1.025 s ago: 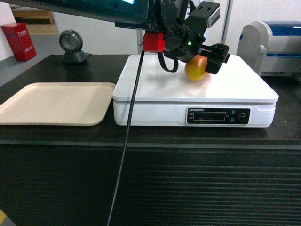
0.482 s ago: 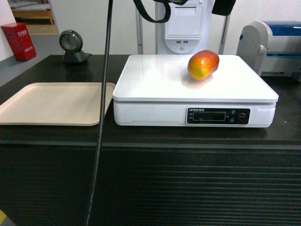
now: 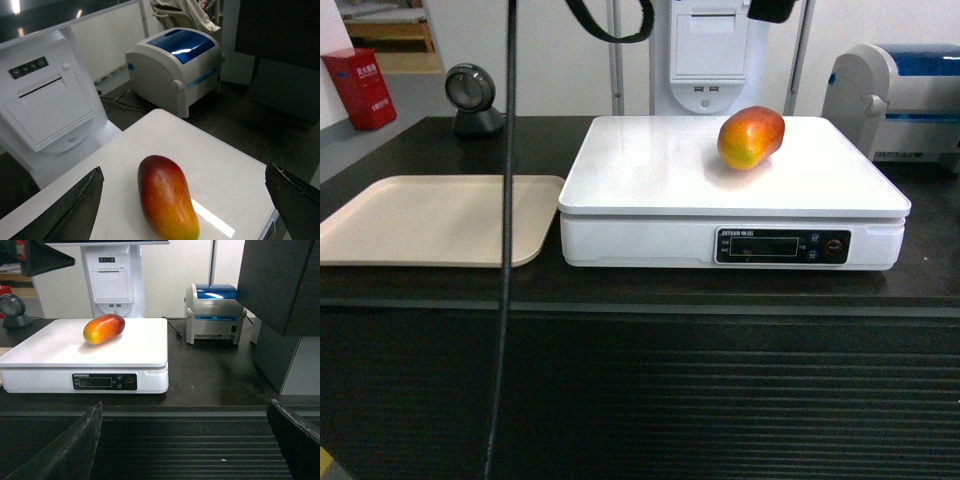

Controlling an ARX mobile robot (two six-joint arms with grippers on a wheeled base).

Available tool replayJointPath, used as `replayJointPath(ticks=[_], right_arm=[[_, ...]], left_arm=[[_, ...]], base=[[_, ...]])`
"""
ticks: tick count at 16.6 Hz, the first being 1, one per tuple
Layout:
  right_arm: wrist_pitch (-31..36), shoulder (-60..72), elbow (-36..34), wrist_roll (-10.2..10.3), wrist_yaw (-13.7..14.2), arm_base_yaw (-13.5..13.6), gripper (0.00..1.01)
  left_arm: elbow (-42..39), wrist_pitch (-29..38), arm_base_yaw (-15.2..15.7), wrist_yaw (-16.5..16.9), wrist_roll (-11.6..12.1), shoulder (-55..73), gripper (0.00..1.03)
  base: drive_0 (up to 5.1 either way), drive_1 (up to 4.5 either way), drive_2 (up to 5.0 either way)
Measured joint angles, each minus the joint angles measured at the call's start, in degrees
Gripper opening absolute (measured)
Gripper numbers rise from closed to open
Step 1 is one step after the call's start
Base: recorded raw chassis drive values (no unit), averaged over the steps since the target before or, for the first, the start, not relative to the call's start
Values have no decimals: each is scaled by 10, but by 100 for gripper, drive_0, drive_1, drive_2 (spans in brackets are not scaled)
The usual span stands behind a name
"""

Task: Place dark red mango on scale at checkout

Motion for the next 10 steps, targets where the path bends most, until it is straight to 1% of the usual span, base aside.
replayJointPath(ticks=[4,8,10], right_arm=[[0,0,0,0,0,0,98],[0,0,0,0,0,0,98],[0,0,0,0,0,0,98]], left_arm=[[-44,29,13,0,0,-30,98],[-98,60,37,2,0,-70,98],[-144,77,67,-2,0,-108,98]], base=[[0,0,0],[0,0,0],[0,0,0]])
